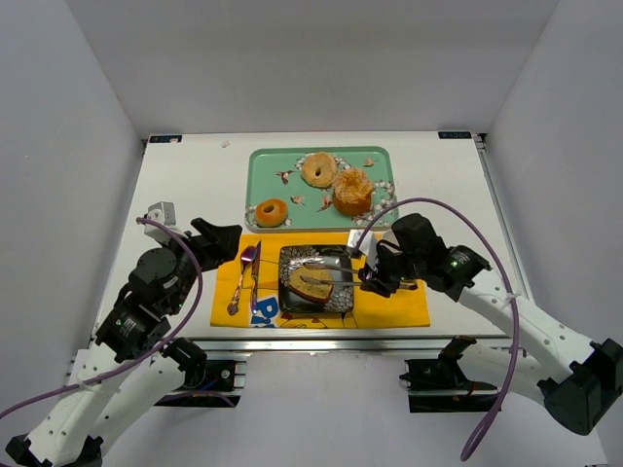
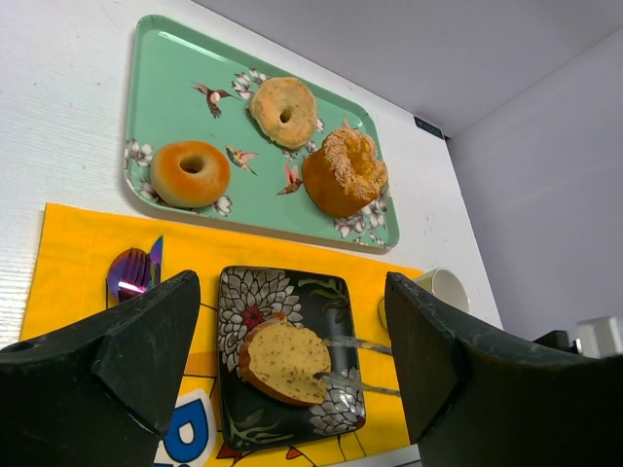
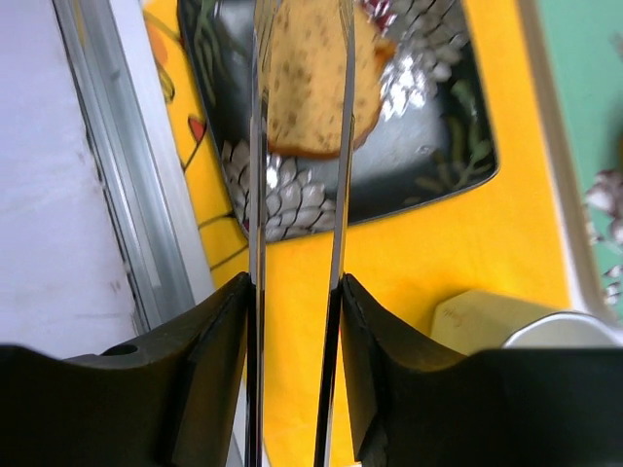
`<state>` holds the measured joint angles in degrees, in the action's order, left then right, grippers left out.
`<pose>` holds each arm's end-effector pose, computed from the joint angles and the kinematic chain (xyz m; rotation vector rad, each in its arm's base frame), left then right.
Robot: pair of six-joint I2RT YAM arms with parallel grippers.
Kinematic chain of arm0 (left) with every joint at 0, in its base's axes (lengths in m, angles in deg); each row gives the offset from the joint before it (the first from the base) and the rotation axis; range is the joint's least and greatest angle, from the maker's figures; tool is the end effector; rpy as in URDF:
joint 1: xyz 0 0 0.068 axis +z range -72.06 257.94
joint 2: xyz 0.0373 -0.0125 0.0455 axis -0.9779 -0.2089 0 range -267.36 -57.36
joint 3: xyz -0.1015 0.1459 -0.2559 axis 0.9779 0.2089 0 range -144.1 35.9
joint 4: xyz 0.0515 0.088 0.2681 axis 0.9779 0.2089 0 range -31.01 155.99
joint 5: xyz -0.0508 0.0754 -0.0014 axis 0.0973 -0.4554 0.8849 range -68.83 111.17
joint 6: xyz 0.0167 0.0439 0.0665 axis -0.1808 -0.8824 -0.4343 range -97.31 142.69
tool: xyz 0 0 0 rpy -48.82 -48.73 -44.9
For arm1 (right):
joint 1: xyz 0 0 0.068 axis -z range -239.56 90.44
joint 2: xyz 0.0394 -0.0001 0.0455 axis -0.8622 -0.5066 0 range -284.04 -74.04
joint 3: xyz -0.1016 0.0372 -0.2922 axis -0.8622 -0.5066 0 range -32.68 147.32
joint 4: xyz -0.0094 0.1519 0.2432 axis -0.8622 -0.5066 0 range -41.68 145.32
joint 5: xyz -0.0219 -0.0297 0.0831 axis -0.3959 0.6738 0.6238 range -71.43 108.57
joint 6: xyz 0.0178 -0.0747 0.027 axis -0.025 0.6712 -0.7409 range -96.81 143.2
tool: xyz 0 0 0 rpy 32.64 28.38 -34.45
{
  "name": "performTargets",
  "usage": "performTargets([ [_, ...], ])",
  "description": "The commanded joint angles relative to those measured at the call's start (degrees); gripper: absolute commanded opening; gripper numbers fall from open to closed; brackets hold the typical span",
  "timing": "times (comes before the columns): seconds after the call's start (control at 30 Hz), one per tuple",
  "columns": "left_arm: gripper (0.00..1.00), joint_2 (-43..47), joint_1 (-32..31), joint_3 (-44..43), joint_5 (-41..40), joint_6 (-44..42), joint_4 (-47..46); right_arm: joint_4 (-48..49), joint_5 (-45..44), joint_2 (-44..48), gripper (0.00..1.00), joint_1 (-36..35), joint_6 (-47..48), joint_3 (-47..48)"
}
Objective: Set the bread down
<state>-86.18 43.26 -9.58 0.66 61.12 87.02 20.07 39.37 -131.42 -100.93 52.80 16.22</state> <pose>0.1246 -0.0563 0.3677 -0.3214 1.7679 -0.6086 0.1599 0.1743 0.2919 -1.4970 1.7861 0.5259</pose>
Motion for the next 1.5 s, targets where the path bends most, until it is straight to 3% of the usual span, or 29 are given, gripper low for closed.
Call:
performTargets([
  [0.0,0.86,-0.62,-0.22,-1.9,0.47,-0.64,-0.26,4.57,1.35,1.31,0.45,-0.12,-3.58,4.18],
  [0.2,0.86,-1.77,-0.22,-1.2,1.44,-0.82,-2.54,9.75,-2.77,-1.14,0.39,3.65,-12.46,8.92],
  [0.3,0.86,-2.47,-0.22,-0.58,2.14,-0.91,-3.59,12.47,-2.08,-3.69,0.34,12.24,-16.23,10.94],
  [0.43,0.86,-3.17,-0.22,0.12,2.85,-0.99,-4.65,13.27,-0.32,-8.87,0.32,30.49,-20.2,14.72],
  [0.53,0.86,-3.52,-0.22,0.91,3.11,-1.08,-5.97,14.24,-0.4,-12.57,0.29,40.18,-20.9,16.39],
  [0.7,0.86,-4.4,-0.22,1.97,3.55,-1.08,-7.64,15.28,-3.22,-20.39,0.28,51.18,-19.15,13.95],
  [1.13,0.87,-6.51,-0.22,1.09,3.2,-1.61,-7.03,24.17,-8.14,-35.95,0.33,56.57,-18.54,4.11],
  [1.3,0.87,-6.6,-0.22,1.18,2.67,-1.17,-6.85,23.21,-7.44,-38.41,0.48,56.57,-15.81,1.99],
  [1.47,0.87,-7.39,-0.22,0.56,2.41,-1.43,-6.67,20.83,-5.07,-37.81,0.71,57.09,-14.58,2.24],
])
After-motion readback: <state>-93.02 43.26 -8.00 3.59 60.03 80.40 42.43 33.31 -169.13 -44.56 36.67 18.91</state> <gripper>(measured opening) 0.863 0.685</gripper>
